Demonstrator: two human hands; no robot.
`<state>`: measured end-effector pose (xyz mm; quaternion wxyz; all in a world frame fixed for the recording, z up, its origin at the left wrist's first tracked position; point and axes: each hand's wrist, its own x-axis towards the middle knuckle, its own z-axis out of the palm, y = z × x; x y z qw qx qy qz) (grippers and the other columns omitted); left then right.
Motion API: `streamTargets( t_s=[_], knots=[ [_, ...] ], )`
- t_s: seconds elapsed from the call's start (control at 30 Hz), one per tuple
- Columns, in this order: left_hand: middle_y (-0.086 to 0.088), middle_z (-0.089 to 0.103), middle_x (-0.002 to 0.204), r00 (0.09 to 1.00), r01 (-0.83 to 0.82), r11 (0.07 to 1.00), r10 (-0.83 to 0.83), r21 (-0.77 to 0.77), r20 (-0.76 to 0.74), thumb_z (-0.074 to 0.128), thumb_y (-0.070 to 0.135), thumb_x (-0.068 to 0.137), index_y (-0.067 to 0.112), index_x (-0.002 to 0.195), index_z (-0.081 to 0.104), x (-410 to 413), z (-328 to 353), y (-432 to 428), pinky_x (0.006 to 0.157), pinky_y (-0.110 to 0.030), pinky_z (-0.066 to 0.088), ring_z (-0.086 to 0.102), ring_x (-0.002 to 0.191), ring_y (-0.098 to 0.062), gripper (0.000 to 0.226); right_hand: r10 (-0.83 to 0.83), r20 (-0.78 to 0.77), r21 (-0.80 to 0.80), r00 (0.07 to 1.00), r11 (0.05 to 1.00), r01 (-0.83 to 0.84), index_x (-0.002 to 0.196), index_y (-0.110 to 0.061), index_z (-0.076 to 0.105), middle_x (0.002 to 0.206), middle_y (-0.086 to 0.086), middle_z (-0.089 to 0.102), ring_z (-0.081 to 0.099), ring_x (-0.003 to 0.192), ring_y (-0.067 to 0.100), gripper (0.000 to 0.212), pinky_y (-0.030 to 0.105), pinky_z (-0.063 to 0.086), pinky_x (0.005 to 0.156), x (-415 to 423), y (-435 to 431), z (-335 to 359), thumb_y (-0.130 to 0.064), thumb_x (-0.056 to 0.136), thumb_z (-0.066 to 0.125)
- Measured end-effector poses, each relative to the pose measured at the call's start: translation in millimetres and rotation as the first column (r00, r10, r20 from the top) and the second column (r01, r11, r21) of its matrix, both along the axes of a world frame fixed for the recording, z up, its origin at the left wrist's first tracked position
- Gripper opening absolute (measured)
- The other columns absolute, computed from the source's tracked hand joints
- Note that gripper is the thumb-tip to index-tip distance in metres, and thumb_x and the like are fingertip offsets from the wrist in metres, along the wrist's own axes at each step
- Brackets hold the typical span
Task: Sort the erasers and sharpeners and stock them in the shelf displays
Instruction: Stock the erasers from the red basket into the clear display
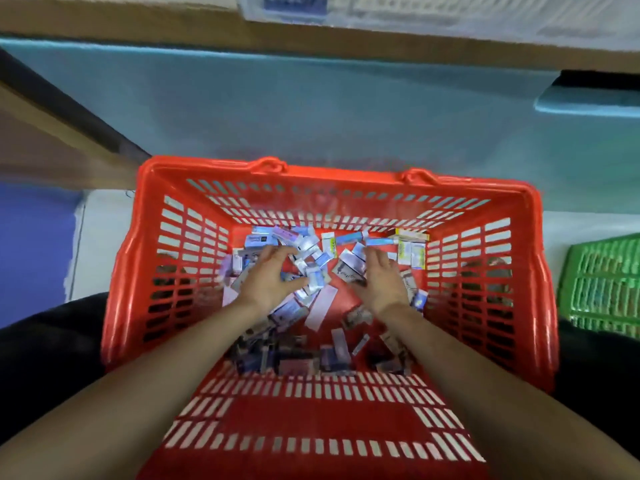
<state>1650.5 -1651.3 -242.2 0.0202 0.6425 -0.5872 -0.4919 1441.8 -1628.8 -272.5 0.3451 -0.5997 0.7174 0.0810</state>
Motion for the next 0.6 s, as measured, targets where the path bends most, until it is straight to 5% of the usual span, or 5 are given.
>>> streamTargets(
  t_s=[0.13, 0.27, 0.47, 0.6],
  knots=[
    [-0.008, 0.026, 0.136, 1.0, 0.021, 1.0, -0.021, -0.015, -0.02, 0.073, 0.03, 0.081, 0.021, 0.14, 0.041, -21.2, -14.9, -3.6, 0.102, -0.025, 0.028, 0.033, 0.126, -0.022, 0.068, 0.134, -0.169, -0.021, 0.976, 0.99, -0.139, 0.149, -0.015, 0.01, 0.147, 0.01, 0.025, 0.027, 0.13, 0.033, 0.096, 0.044, 0.031, 0.105, -1.2, -1.6, -13.3, -0.051, 0.079, 0.066],
    [-0.009, 0.029, 0.131, 0.991, 0.096, 0.992, -0.088, -0.078, 0.102, 0.079, 0.033, 0.074, 0.022, 0.135, 0.047, -30.4, -25.2, 1.0, 0.097, -0.026, 0.029, 0.032, 0.12, -0.027, 0.07, 0.002, -0.08, -0.025, 0.997, 1.0, -0.004, 0.149, -0.009, 0.01, 0.133, 0.016, 0.034, 0.035, 0.122, 0.033, 0.108, 0.042, 0.031, 0.101, 8.2, -2.4, -19.0, -0.059, 0.072, 0.068],
    [-0.003, 0.029, 0.111, 0.995, -0.1, 0.995, 0.1, 0.011, -0.005, 0.077, 0.016, 0.077, 0.012, 0.124, 0.051, -40.0, -22.9, -2.3, 0.091, -0.02, 0.04, 0.05, 0.073, -0.009, 0.054, -0.053, 0.019, -0.037, 0.998, 0.998, 0.053, 0.124, -0.018, 0.05, 0.129, 0.004, 0.05, 0.039, 0.118, 0.027, 0.066, 0.034, 0.03, 0.1, 6.2, 2.2, -20.3, -0.055, 0.073, 0.07],
    [-0.007, 0.032, 0.109, 0.991, -0.131, 0.991, 0.131, 0.003, -0.003, 0.07, 0.014, 0.084, 0.006, 0.12, 0.056, -39.3, -19.4, 2.2, 0.084, -0.013, 0.036, 0.047, 0.082, -0.017, 0.04, -0.165, 0.181, 0.021, 0.97, 0.986, 0.163, 0.12, -0.009, 0.049, 0.125, 0.01, 0.046, 0.05, 0.11, 0.027, 0.055, 0.031, 0.038, 0.093, 8.1, 9.7, -18.0, -0.039, 0.08, 0.071]
  ],
)
